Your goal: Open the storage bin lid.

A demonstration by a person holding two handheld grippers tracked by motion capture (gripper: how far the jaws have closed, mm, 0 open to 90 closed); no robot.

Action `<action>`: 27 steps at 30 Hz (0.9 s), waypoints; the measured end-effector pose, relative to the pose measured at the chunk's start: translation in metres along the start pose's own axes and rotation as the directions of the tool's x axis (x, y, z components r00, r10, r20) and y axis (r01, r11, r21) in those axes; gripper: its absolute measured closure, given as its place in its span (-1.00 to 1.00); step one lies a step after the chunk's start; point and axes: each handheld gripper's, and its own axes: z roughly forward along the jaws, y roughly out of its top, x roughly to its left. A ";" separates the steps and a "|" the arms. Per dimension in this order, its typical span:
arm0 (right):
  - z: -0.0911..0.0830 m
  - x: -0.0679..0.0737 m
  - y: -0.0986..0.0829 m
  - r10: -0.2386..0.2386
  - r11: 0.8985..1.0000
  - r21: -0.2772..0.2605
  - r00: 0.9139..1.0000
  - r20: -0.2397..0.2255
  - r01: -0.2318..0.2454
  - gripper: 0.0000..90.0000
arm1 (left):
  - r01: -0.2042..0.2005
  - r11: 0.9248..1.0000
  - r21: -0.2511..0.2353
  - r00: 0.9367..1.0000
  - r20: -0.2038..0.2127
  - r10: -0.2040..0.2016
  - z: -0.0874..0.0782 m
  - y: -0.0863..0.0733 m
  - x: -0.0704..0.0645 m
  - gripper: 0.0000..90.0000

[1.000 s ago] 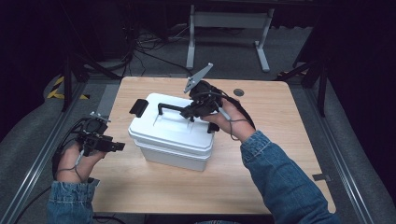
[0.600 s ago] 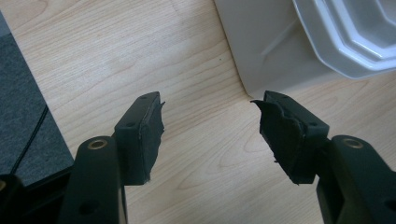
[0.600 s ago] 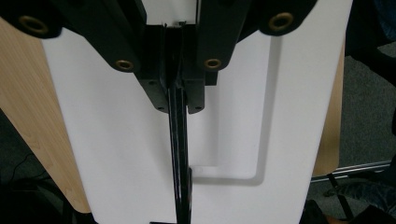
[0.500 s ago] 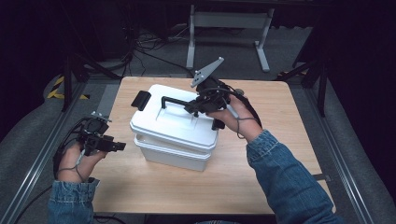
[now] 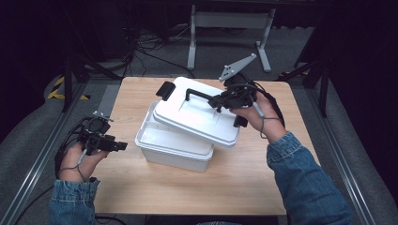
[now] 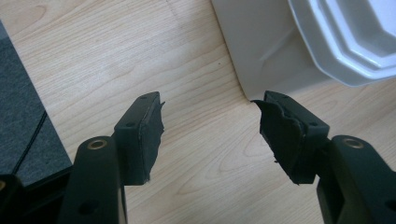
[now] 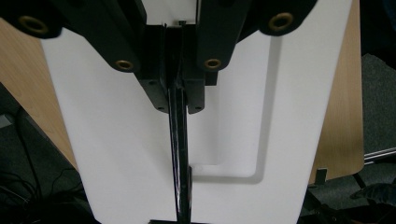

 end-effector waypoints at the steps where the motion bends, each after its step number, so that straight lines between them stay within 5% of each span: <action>1: -0.003 -0.002 -0.003 0.006 1.000 -0.004 1.000 0.002 -0.006 0.88 | 0.007 1.000 0.000 1.000 0.001 -0.007 0.000 -0.001 0.002 -0.12; 19: -0.052 -0.035 -0.046 0.098 0.995 -0.018 0.990 0.101 -0.097 0.88 | 0.024 1.000 0.000 1.000 -0.007 -0.024 -0.001 -0.007 0.006 -0.15; 27: -0.068 -0.057 -0.077 0.183 0.983 -0.016 0.970 0.162 -0.183 0.88 | 0.032 0.999 -0.011 0.999 -0.017 -0.032 0.000 -0.007 0.006 -0.17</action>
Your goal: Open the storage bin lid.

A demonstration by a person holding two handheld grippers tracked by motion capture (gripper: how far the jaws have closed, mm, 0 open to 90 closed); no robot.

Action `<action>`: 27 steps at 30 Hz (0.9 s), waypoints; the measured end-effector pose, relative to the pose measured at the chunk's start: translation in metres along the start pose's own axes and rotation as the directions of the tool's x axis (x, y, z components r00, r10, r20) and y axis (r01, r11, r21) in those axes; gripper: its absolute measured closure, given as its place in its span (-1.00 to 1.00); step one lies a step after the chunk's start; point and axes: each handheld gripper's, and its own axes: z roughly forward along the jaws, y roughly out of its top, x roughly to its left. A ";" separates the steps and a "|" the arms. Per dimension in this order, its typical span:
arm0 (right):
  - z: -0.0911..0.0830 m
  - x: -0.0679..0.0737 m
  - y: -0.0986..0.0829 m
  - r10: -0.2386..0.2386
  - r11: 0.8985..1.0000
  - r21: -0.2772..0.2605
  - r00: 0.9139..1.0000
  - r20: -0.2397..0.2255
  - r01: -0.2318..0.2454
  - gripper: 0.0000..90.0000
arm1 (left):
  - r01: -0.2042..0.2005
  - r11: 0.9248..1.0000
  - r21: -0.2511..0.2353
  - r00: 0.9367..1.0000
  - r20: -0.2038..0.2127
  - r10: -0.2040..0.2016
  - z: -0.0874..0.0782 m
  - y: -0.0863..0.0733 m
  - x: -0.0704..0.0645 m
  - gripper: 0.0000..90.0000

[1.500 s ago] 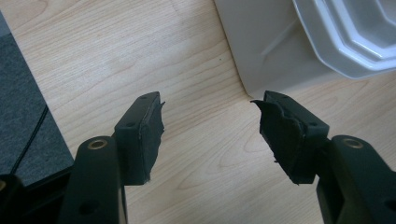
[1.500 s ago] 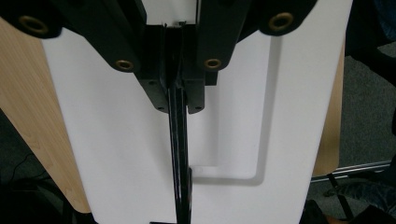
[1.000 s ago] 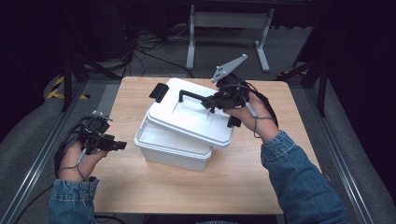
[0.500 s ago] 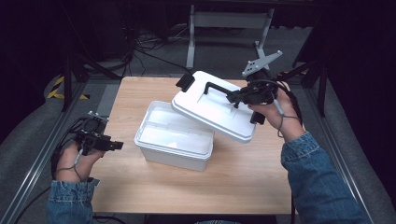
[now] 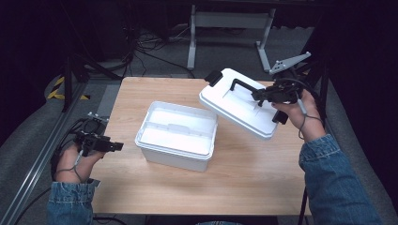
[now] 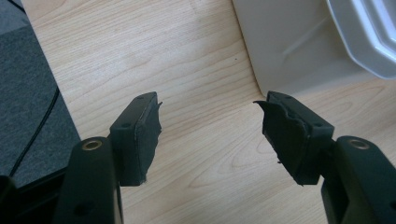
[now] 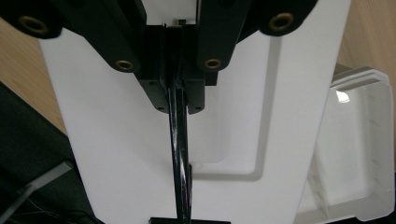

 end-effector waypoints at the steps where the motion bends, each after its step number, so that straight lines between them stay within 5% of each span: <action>1: -0.001 -0.003 -0.003 0.017 1.000 0.006 1.000 0.010 -0.017 0.87 | -0.008 1.000 0.001 1.000 -0.005 0.008 0.000 0.000 0.000 -0.17; 12: 0.003 -0.038 -0.036 0.092 0.994 0.049 0.993 0.078 -0.096 0.88 | -0.007 1.000 0.003 1.000 -0.001 0.007 0.001 0.000 0.000 -0.17; 27: 0.049 -0.063 -0.094 0.167 0.975 0.128 0.979 0.119 -0.182 0.87 | -0.011 1.000 0.013 1.000 0.005 0.011 0.003 0.001 -0.002 -0.17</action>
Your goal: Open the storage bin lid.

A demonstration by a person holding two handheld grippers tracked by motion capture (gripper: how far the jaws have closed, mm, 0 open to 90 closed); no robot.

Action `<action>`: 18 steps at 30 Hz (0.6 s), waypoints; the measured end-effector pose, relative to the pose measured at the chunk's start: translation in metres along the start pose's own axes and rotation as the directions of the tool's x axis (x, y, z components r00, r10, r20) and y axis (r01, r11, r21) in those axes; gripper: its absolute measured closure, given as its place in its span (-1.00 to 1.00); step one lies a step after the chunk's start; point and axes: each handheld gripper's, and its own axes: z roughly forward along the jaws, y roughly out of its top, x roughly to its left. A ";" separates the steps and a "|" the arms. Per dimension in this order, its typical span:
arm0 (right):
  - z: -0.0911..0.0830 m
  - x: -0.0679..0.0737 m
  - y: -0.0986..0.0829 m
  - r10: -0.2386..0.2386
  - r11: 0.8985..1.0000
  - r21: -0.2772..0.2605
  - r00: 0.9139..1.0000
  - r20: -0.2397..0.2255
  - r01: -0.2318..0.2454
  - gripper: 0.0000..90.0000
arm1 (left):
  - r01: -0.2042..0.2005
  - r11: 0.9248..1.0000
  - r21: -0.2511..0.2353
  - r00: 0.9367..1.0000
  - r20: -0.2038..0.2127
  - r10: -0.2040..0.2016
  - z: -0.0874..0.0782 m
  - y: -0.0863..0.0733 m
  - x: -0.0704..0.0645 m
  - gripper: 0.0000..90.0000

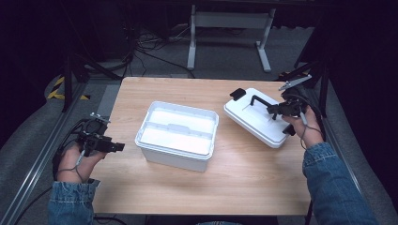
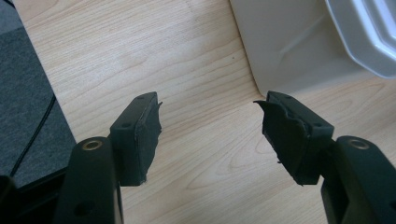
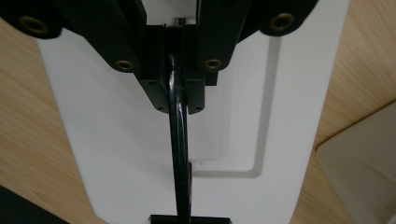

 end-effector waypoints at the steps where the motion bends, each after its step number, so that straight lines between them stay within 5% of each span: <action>1: 0.005 -0.001 -0.004 0.000 1.000 0.002 1.000 -0.001 0.000 0.87 | 0.000 1.000 0.000 1.000 0.000 0.000 0.000 0.000 0.000 -0.17; 18: 0.042 -0.012 -0.040 0.067 0.997 0.040 0.998 -0.017 -0.066 0.87 | -0.008 1.000 0.004 1.000 0.001 0.008 0.002 0.002 -0.001 -0.17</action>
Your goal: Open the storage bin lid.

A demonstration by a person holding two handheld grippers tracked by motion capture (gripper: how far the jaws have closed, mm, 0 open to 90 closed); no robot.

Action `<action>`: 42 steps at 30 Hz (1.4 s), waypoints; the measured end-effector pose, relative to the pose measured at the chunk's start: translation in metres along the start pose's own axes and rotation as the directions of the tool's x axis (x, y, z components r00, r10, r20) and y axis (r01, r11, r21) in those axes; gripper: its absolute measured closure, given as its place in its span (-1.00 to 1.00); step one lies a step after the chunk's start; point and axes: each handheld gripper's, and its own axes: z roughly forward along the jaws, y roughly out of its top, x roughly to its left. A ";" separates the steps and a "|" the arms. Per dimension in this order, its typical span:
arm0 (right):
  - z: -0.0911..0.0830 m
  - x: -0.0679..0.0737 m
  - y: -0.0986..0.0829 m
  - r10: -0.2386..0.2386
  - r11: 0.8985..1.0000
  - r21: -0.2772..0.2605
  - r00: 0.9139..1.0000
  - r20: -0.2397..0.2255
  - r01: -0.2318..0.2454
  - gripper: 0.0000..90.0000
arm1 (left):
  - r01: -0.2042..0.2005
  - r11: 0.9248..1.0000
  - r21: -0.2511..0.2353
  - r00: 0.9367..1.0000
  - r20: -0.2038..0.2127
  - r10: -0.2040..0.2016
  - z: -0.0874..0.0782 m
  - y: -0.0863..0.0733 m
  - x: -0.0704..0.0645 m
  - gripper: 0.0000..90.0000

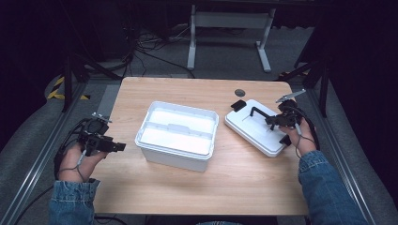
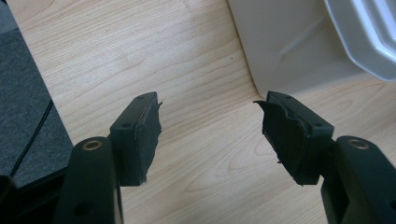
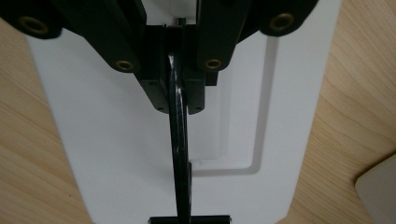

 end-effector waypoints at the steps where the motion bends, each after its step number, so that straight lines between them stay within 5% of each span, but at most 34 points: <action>1: 0.001 0.000 -0.001 0.003 1.000 0.003 1.000 0.000 -0.003 0.87 | 0.001 1.000 0.000 1.000 0.002 -0.001 0.000 0.000 0.000 -0.17; 17: 0.014 -0.013 -0.015 0.105 0.994 0.010 0.992 -0.068 -0.105 0.82 | -0.003 1.000 0.001 1.000 0.004 0.003 0.002 0.002 -0.001 -0.17; 20: 0.012 -0.019 -0.017 0.173 0.985 0.001 0.982 -0.069 -0.174 0.41 | -0.008 1.000 0.005 1.000 0.007 0.008 0.003 0.003 -0.002 -0.17; 23: 0.007 -0.022 -0.018 0.192 0.981 -0.028 0.980 -0.043 -0.194 0.22 | -0.015 1.000 0.009 1.000 0.005 0.015 0.004 0.004 -0.002 -0.17; 30: -0.013 -0.015 -0.015 0.156 0.984 -0.092 0.988 0.008 -0.155 0.14 | -0.023 1.000 0.014 1.000 0.008 0.023 0.006 0.007 -0.003 -0.17; 42: -0.051 0.032 -0.008 0.034 0.986 -0.161 0.998 -0.061 -0.044 0.11 | -0.026 0.999 0.018 1.000 0.000 0.026 0.002 -0.003 -0.010 -0.17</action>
